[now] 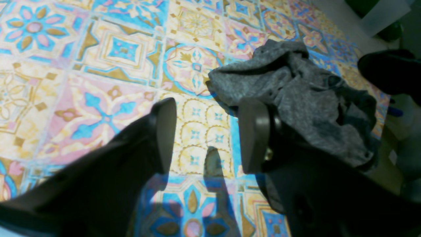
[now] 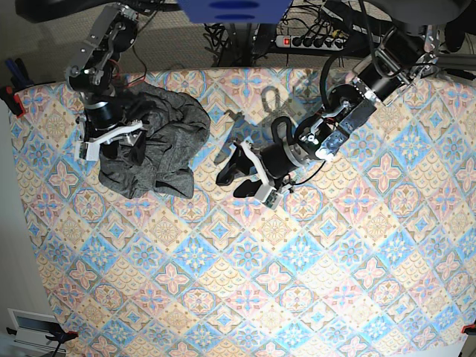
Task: Layout the t-shirt on the table in an organized manner, then fold the t-shirt properly
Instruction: 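Press down on the bunched shirt with the right gripper, then grasp the grey shirt edge with the right gripper and tuck it under, then pull the grey shirt toward the table corner with the right gripper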
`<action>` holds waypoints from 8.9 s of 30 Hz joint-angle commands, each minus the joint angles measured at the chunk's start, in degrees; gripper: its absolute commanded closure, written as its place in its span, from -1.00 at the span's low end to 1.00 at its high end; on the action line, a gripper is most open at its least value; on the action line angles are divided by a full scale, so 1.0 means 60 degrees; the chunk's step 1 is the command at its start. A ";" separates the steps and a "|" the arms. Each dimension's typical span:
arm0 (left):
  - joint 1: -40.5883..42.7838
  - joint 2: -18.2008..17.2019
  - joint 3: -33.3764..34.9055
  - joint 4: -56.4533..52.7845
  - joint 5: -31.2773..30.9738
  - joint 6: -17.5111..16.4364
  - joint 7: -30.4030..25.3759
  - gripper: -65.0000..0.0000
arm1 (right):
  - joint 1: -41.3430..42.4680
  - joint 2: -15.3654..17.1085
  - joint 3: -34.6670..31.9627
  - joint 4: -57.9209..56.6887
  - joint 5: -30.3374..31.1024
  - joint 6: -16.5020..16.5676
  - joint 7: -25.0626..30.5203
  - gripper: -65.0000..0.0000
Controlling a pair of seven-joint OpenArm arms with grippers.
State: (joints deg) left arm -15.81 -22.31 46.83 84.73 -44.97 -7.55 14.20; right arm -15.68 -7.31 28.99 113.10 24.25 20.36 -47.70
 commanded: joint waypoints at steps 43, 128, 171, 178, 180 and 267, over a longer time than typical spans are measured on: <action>-0.0141 -0.0011 -0.0047 0.0172 -0.0043 -0.0082 -0.0234 0.08 | 0.0057 0.0230 0.0259 -0.1201 0.2647 0.0057 0.0265 -0.17; 0.0064 0.0208 -0.0047 0.0172 -0.0029 -0.0082 -0.0234 0.08 | 0.1288 0.2764 0.1402 -0.4938 0.2676 -0.1086 0.0661 1.00; 0.0064 0.0223 -0.0047 0.0172 -0.0029 -0.0082 -0.0234 0.08 | 0.0247 0.1416 0.0904 -0.0410 0.2691 -0.1042 -0.0174 -0.15; 0.0064 0.0223 -0.0047 0.0172 -0.0029 -0.0082 -0.0234 0.08 | 0.0174 0.1416 0.0919 -0.0571 0.2647 -0.1042 -0.0174 -0.15; 0.0064 0.0223 -0.0047 0.0172 -0.0029 -0.0082 -0.0234 0.08 | 0.0116 0.1416 0.0919 -0.0850 0.2647 -0.1042 -0.0174 -0.15; 0.0313 0.0340 -0.0047 0.0172 -0.0043 -0.0082 -0.0234 0.08 | -0.0749 0.1607 0.3747 0.0176 0.0977 -0.1042 -0.1097 0.25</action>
State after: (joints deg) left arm -12.82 -20.18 46.94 84.73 -44.97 -7.49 14.17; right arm -20.82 1.39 51.90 112.55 28.53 13.30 -56.10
